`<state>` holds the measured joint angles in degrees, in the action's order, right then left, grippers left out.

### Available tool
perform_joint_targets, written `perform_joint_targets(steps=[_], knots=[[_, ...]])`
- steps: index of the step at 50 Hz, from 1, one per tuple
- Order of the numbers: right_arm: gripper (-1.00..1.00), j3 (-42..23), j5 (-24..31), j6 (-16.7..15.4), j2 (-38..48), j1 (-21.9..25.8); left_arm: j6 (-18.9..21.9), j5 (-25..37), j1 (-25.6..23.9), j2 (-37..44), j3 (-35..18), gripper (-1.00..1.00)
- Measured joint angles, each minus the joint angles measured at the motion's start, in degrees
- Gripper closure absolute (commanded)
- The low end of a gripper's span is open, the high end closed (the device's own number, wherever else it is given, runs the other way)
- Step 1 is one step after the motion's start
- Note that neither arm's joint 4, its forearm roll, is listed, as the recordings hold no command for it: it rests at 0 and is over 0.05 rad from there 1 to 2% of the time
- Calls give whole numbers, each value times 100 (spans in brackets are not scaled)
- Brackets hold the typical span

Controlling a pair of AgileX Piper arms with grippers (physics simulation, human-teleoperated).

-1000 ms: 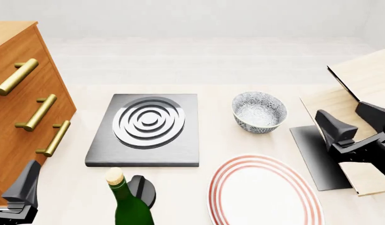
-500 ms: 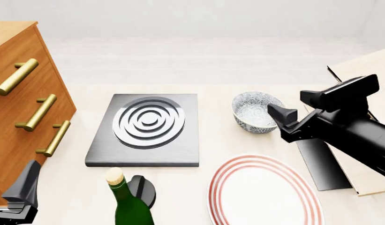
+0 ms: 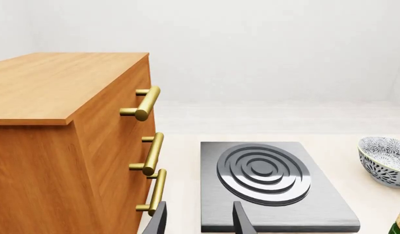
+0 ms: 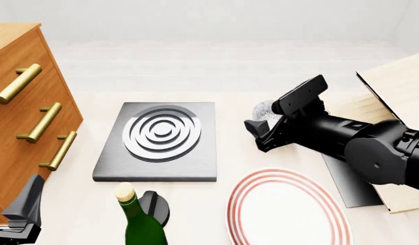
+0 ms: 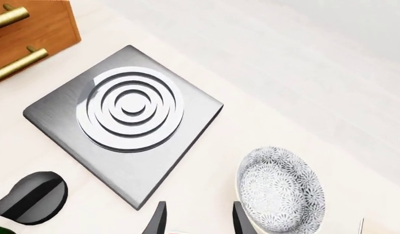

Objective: Turn on the stove.

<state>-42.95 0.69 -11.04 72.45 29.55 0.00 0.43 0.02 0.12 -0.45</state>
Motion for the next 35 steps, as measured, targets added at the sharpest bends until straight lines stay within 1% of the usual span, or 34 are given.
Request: perform_joint_targets(steps=[11, 18, 28, 35], knots=[[-100, -193, 87, -80, 381, 510, 1, 0, 0, 0, 0, -100], [-100, -337, 191, -208, 621, 779, 0, 0, 0, 0, 0, -100], [-100, -683, 306, -383, 1004, 999, 0, 0, 0, 0, 0, -100], [-100, -905, 378, -433, 1239, 1175, 0, 0, 0, 0, 0, -100]])
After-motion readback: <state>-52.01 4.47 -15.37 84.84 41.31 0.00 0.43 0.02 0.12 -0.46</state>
